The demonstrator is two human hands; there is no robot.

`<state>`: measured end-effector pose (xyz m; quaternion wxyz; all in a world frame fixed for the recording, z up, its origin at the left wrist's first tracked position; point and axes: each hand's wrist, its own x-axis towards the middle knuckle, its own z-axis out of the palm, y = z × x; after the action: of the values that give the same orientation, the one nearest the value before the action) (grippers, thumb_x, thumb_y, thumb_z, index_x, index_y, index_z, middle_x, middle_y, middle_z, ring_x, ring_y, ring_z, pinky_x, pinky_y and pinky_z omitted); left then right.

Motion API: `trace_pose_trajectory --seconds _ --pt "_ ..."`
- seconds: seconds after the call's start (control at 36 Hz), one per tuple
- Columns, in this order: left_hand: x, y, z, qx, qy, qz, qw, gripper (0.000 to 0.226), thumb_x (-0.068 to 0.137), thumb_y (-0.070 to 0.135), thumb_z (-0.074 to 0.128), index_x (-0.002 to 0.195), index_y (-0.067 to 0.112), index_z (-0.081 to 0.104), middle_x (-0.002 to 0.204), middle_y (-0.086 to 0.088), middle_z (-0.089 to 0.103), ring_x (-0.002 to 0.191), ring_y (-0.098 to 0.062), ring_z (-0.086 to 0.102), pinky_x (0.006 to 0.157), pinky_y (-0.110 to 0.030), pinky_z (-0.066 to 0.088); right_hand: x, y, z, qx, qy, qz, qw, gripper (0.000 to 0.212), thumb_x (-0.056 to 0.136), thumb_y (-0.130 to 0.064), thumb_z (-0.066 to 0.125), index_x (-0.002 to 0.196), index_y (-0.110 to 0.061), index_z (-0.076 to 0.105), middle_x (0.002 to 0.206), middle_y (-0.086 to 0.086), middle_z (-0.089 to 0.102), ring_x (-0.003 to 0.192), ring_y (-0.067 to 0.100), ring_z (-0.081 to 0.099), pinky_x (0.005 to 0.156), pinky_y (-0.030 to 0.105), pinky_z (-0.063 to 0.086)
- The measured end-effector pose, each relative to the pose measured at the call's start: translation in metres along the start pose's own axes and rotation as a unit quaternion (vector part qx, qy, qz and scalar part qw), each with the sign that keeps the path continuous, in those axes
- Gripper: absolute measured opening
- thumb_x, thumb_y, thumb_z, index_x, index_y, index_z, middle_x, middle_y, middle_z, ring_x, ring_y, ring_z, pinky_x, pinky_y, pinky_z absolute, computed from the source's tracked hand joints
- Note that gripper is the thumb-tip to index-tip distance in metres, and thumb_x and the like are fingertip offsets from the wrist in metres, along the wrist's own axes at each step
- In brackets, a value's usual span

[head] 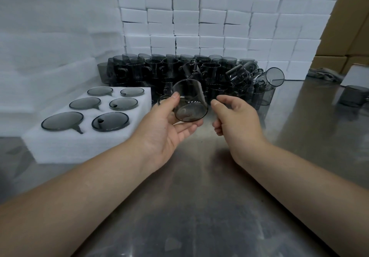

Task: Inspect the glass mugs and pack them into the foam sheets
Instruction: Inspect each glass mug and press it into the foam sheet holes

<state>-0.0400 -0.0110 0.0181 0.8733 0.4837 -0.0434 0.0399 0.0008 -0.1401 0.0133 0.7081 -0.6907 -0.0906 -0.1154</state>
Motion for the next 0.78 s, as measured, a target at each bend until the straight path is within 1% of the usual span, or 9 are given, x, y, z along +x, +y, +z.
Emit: trace_pose_trajectory --seconds 0.08,0.14,0.22,0.31,0.36,0.44,0.58,0.67,0.78 --pt "0.0 0.0 0.001 -0.004 0.0 -0.003 1.0 0.029 0.09 0.032 0.051 0.111 0.012 0.051 0.091 -0.016 0.071 0.077 -0.033 0.07 0.065 -0.028 0.056 -0.002 0.0 0.001 -0.004 0.0 -0.021 1.0 0.027 0.087 -0.01 0.059 0.113 -0.017 0.054 0.051 -0.01 0.053 0.051 0.002 0.049 0.061 0.025 0.044" --pt "0.001 0.001 0.001 -0.012 0.0 -0.007 1.0 0.029 0.089 0.034 0.052 0.109 0.013 0.051 0.09 -0.016 0.071 0.078 -0.034 0.07 0.063 -0.027 0.058 -0.005 -0.003 0.002 0.007 -0.021 -0.026 0.999 0.032 0.086 -0.004 0.055 0.111 -0.023 0.051 0.067 -0.01 0.057 0.062 0.004 0.052 0.069 0.027 0.046" --pt "0.0 0.001 0.0 -0.012 -0.002 -0.016 1.0 0.032 0.089 0.036 0.051 0.111 0.013 0.053 0.089 -0.016 0.072 0.079 -0.034 0.07 0.061 -0.027 0.057 -0.009 -0.004 0.003 0.029 -0.066 -0.038 0.997 0.041 0.085 0.001 0.05 0.115 -0.026 0.049 0.09 -0.005 0.063 0.079 0.005 0.058 0.075 0.024 0.048" --pt "0.0 0.0 0.0 0.006 -0.006 -0.031 0.999 0.036 0.091 0.04 0.048 0.115 0.013 0.054 0.09 -0.015 0.072 0.079 -0.032 0.07 0.058 -0.025 0.056 -0.013 -0.005 0.005 0.031 -0.098 -0.043 0.994 0.042 0.081 -0.002 0.053 0.115 -0.027 0.052 0.109 0.004 0.061 0.102 0.014 0.059 0.092 0.033 0.048" --pt "0.001 0.0 -0.001 0.024 -0.001 -0.041 0.999 0.037 0.091 0.045 0.046 0.109 0.015 0.058 0.087 -0.012 0.072 0.077 -0.03 0.07 0.054 -0.023 0.054 -0.015 -0.006 0.005 0.023 -0.112 -0.054 0.992 0.037 0.084 -0.001 0.052 0.11 -0.026 0.056 0.104 0.0 0.063 0.098 0.008 0.059 0.094 0.035 0.047" --pt "0.003 -0.001 -0.003 0.034 0.009 -0.059 0.998 0.045 0.089 0.052 0.045 0.107 0.014 0.06 0.082 -0.009 0.073 0.071 -0.027 0.07 0.053 -0.022 0.054 -0.015 -0.006 0.003 0.014 -0.112 -0.071 0.991 0.032 0.086 -0.003 0.053 0.109 -0.025 0.06 0.097 -0.005 0.064 0.084 -0.002 0.058 0.083 0.024 0.046" --pt "0.003 0.001 -0.003 0.021 0.014 -0.098 0.995 0.06 0.087 0.062 0.038 0.103 0.01 0.062 0.074 -0.008 0.07 0.059 -0.019 0.067 0.05 -0.018 0.051 -0.016 -0.006 0.003 0.03 -0.107 -0.088 0.99 0.023 0.083 -0.02 0.062 0.104 -0.03 0.058 0.088 -0.01 0.059 0.08 0.0 0.056 0.077 0.019 0.045" --pt "0.005 0.002 -0.004 0.015 0.021 -0.11 0.994 0.064 0.086 0.066 0.035 0.092 0.009 0.065 0.071 -0.007 0.069 0.056 -0.018 0.065 0.047 -0.018 0.05 -0.016 -0.007 0.004 0.032 -0.099 -0.082 0.991 0.038 0.07 -0.037 0.055 0.107 -0.029 0.055 0.086 -0.014 0.058 0.082 0.0 0.056 0.082 0.022 0.045" --pt "0.004 0.003 -0.004 0.016 0.003 -0.118 0.993 0.068 0.086 0.068 0.031 0.089 0.01 0.066 0.07 -0.006 0.069 0.054 -0.016 0.064 0.047 -0.017 0.05 -0.016 -0.005 0.003 0.018 -0.118 -0.072 0.99 0.045 0.075 -0.04 0.059 0.117 -0.021 0.058 0.094 -0.012 0.062 0.091 0.002 0.058 0.085 0.023 0.046"
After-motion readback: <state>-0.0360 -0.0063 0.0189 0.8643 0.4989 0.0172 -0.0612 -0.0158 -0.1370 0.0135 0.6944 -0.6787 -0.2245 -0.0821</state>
